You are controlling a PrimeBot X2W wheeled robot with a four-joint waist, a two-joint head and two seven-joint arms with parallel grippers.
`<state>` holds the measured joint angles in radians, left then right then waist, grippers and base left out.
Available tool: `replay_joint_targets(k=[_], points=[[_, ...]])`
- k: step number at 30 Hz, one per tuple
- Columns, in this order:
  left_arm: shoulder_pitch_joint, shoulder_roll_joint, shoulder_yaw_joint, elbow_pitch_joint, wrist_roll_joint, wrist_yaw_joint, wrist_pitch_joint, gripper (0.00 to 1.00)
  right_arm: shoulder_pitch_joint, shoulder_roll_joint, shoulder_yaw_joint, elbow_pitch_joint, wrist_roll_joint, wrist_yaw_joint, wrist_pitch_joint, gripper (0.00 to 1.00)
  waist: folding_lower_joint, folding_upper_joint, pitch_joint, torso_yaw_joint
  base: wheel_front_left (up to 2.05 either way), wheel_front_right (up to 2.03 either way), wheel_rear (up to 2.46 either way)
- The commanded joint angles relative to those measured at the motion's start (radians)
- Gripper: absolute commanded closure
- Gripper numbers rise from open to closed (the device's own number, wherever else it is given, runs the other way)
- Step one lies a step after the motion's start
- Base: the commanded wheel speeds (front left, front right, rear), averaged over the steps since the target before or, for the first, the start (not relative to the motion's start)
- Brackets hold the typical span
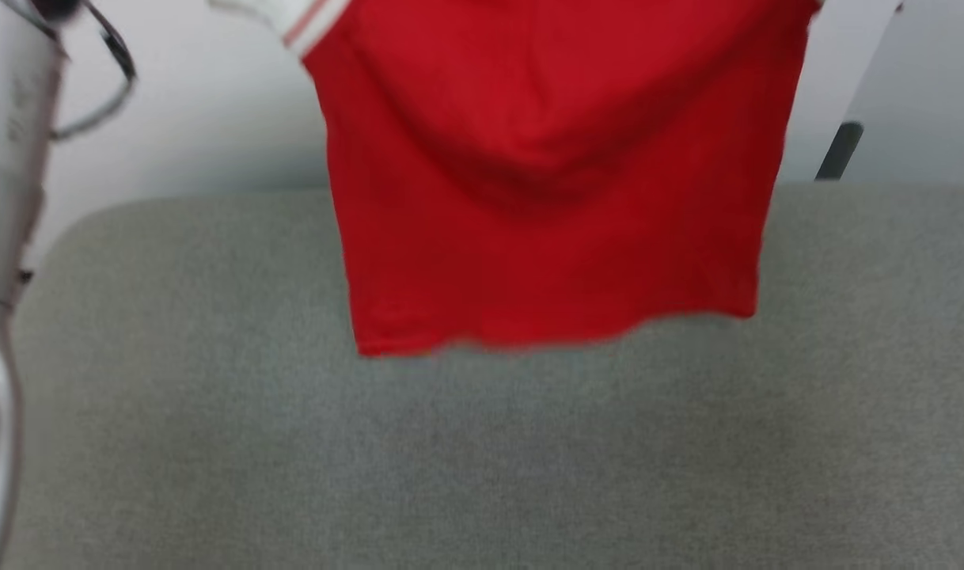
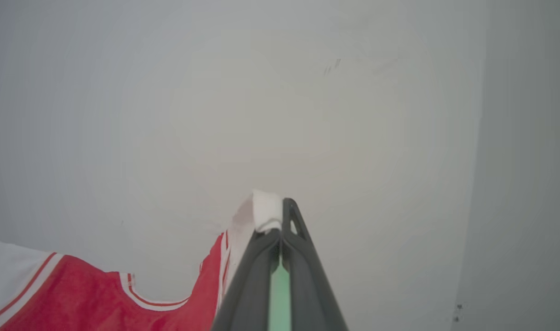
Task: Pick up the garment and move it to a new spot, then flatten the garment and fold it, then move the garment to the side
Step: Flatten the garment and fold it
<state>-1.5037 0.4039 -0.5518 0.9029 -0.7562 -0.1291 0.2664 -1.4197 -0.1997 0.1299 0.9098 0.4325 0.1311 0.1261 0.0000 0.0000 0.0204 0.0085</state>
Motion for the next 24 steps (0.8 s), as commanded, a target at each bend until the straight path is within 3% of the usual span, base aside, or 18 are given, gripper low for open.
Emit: replay_joint_targets(k=[1, 7, 12, 17, 24], points=[[-0.033, 0.009, -0.003, -0.002, 0.006, -0.002, -0.027, 1.0, -0.034, -0.001, 0.014, -0.001, -0.009, -0.001, -0.025, 1.0, 0.0, 0.0, 0.12, 0.007, 0.0, 0.0, 0.0], [-0.164, 0.032, -0.006, 0.009, 0.065, 0.005, -0.215, 1.0, -0.142, -0.01, 0.053, 0.02, -0.096, -0.001, -0.203, 1.0, 0.0, 0.0, 0.282, -0.007, 0.0, 0.0, 0.0], [-0.276, 0.011, 0.03, 0.064, 0.064, 0.013, -0.35, 1.0, -0.231, -0.013, 0.054, 0.075, -0.185, -0.001, -0.351, 1.0, 0.0, 0.0, 0.385, -0.016, 0.0, 0.0, 0.0], [-0.397, -0.006, 0.037, 0.093, 0.074, 0.006, -0.458, 1.0, -0.321, -0.026, 0.034, 0.075, -0.273, -0.001, -0.389, 1.0, 0.0, 0.0, 0.518, -0.007, 0.0, 0.0, 0.0], [-0.454, -0.034, 0.077, 0.094, 0.035, -0.001, -0.528, 1.0, -0.319, -0.031, -0.048, -0.086, -0.428, -0.001, -0.39, 1.0, 0.0, 0.0, 0.684, 0.041, 0.0, 0.0, 0.0]])
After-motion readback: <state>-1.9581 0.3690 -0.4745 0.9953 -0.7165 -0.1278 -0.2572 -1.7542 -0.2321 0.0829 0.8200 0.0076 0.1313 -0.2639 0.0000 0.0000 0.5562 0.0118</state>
